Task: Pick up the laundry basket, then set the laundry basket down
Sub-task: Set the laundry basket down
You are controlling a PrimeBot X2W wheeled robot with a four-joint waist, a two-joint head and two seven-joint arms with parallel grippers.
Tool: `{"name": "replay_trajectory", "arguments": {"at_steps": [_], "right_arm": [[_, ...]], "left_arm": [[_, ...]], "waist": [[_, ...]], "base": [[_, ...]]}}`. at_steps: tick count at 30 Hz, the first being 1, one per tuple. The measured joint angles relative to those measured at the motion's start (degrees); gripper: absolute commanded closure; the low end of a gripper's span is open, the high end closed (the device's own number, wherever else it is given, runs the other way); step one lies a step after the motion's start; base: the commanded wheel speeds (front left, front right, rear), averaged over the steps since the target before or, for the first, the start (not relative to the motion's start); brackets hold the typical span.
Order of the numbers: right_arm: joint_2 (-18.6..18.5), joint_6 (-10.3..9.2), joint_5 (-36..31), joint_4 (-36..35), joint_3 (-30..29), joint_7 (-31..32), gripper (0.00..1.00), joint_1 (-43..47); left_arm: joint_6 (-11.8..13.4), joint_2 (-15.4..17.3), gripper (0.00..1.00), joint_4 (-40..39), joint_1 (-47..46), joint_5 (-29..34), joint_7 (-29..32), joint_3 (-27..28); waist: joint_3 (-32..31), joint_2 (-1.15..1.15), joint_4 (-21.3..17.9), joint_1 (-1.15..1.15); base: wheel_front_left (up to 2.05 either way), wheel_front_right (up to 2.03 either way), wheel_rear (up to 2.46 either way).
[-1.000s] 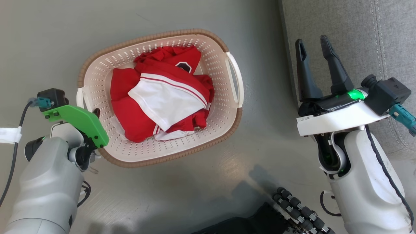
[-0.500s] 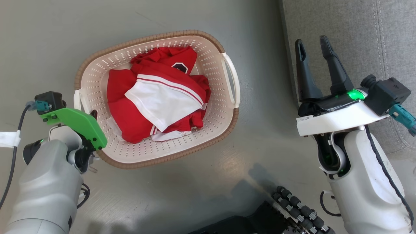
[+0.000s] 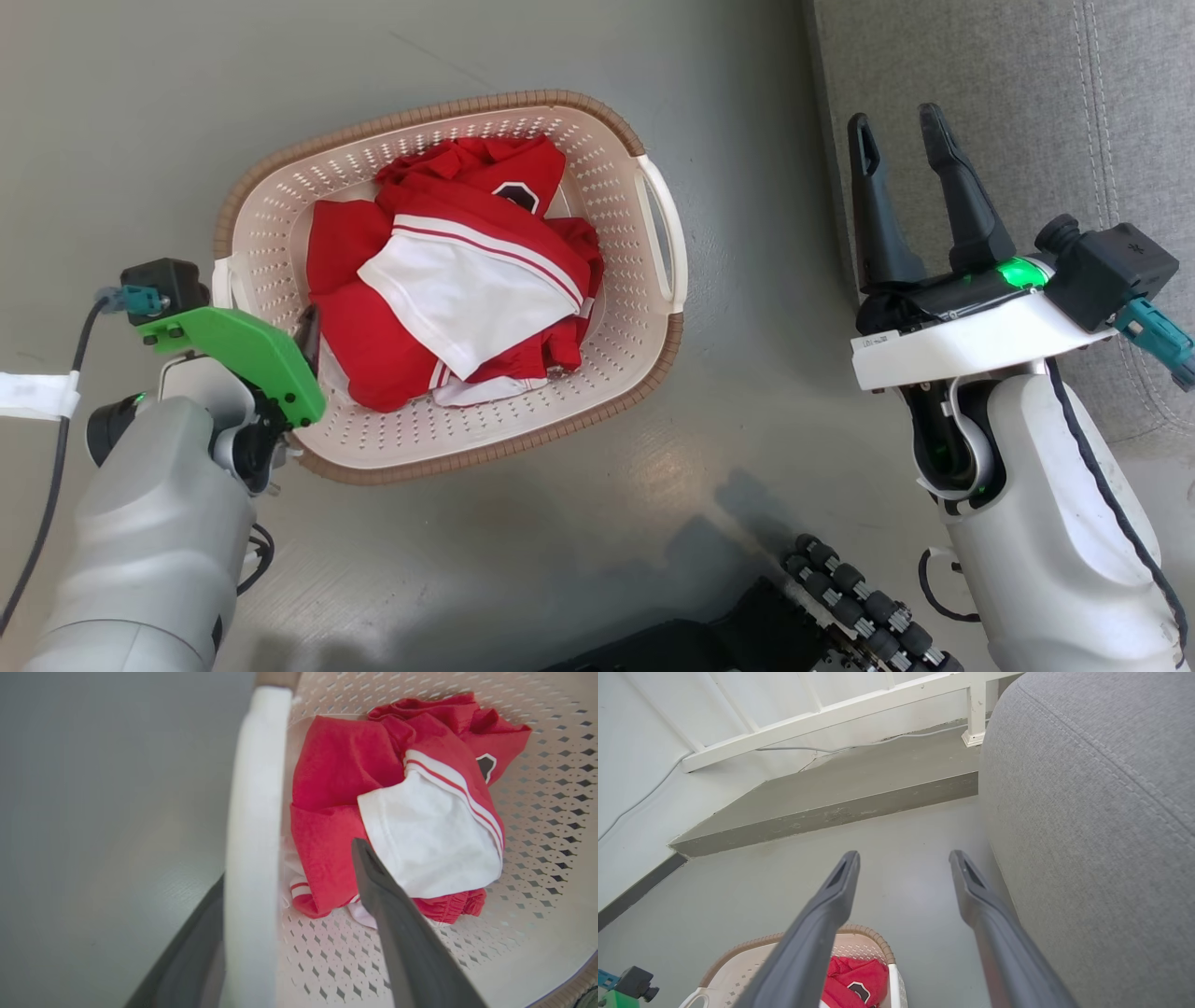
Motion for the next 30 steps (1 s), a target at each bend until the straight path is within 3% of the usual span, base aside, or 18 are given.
{"name": "replay_trajectory", "arguments": {"at_steps": [30], "right_arm": [[0.0, 0.16, 0.5, 3.2, 0.7, 0.0, 0.0, -0.2]], "left_arm": [[0.0, 0.3, 0.0, 3.0, 1.8, 0.7, -2.9, -4.2]], "waist": [[-8.1, 0.0, 0.1, 0.0]], "base": [[0.0, 0.0, 0.0]]}}
